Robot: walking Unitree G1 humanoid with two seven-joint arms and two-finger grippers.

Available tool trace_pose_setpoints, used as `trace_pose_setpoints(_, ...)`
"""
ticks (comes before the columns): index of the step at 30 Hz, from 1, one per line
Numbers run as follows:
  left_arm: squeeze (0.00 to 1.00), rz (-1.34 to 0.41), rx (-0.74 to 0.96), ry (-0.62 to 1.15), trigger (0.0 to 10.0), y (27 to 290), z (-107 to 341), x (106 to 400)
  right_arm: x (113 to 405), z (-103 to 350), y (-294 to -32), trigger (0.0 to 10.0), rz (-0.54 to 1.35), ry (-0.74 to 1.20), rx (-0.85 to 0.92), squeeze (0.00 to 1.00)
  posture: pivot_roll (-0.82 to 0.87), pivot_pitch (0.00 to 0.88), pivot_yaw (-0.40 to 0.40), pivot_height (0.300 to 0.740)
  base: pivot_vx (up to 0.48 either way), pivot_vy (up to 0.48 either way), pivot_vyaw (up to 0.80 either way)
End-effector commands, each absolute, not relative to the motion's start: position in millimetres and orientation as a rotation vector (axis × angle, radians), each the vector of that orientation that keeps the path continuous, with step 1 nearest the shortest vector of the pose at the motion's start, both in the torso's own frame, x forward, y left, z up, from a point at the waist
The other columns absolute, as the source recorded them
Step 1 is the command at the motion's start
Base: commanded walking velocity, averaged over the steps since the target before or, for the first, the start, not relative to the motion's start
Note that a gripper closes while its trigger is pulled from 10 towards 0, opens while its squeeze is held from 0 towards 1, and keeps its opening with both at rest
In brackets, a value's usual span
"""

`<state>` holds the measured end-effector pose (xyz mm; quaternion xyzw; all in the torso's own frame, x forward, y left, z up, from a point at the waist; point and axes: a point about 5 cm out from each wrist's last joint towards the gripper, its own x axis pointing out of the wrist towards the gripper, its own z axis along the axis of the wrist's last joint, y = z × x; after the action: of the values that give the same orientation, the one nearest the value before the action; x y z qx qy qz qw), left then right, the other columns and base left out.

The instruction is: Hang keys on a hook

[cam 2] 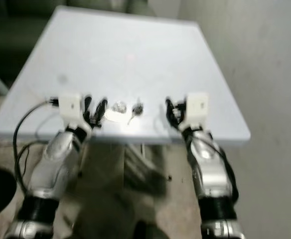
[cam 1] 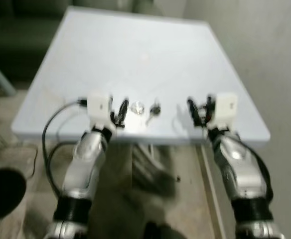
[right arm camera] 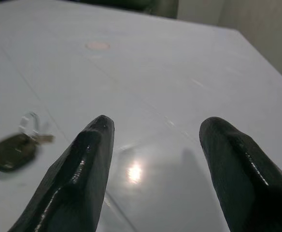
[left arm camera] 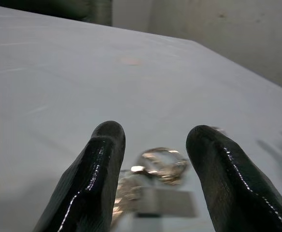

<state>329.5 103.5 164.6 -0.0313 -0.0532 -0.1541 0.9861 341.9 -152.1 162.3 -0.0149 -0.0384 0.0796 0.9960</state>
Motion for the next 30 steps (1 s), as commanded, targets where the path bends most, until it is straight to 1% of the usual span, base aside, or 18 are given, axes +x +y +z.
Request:
trace_pose_setpoints(1,0.00,-0.317,-0.047,-0.116,10.0,101.3,166.6,326.1,343.1,159.5,-150.1,10.0,0.157,-0.058,-0.042,0.00,0.07,0.199,-0.106,0.740,0.000,0.000,0.00)
trace_pose_setpoints(14,0.00,-0.321,-0.044,-0.115,10.0,100.1,164.9,321.0,344.7,160.2,-147.9,10.0,0.183,-0.069,-0.064,0.00,0.08,0.213,-0.110,0.740,0.000,0.000,0.00)
trace_pose_setpoints(25,0.00,-0.308,-0.067,-0.111,10.0,107.0,166.8,324.1,343.5,158.8,-148.6,10.0,0.185,-0.073,-0.073,0.00,0.07,0.206,-0.109,0.740,0.000,0.000,0.00)
trace_pose_setpoints(30,0.00,-0.303,-0.065,-0.109,10.0,108.3,167.3,325.4,343.5,159.3,-148.4,10.0,0.186,-0.077,-0.072,0.00,0.07,0.203,-0.109,0.740,0.000,0.410,0.00)
